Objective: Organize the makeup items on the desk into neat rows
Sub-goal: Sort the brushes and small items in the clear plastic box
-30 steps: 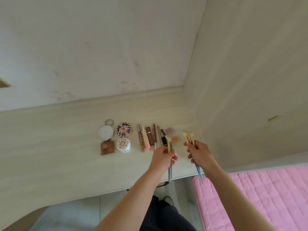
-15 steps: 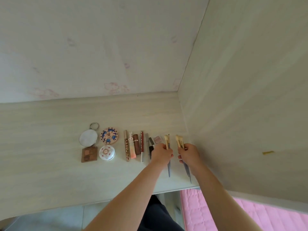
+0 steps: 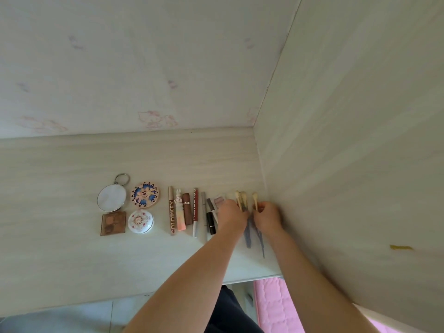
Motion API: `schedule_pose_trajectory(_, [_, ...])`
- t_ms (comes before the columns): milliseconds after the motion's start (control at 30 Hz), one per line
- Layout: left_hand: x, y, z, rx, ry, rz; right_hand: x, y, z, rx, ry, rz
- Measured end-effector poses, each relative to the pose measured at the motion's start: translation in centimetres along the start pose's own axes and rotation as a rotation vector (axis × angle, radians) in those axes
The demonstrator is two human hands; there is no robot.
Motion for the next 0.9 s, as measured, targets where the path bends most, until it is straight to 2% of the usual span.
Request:
schedule_pose_trajectory(300, [-0.41, 0.17, 0.07, -0.050, 0.003, 0.026, -0.42, -0.02, 0.08, 0.010, -0.040, 0.061])
schedule_pose_trajectory(567, [-0.14, -0.07, 0.54, -0.232, 0.048, 0.071, 0.03, -0.28, 0.06, 0.140, -0.142, 0.111])
schedule_pose_trajectory(900, [0.47, -0.58, 0.88, -0.336, 0.164, 0.087, 0.48, -0.55, 0.29, 0.184, -0.179, 0.070])
Point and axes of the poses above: each hand's wrist, its own x-axis away from the middle knuckle, its own y-axis out of the palm, z = x × y, the point moved 3 cm from there along -x, towards the middle knuckle
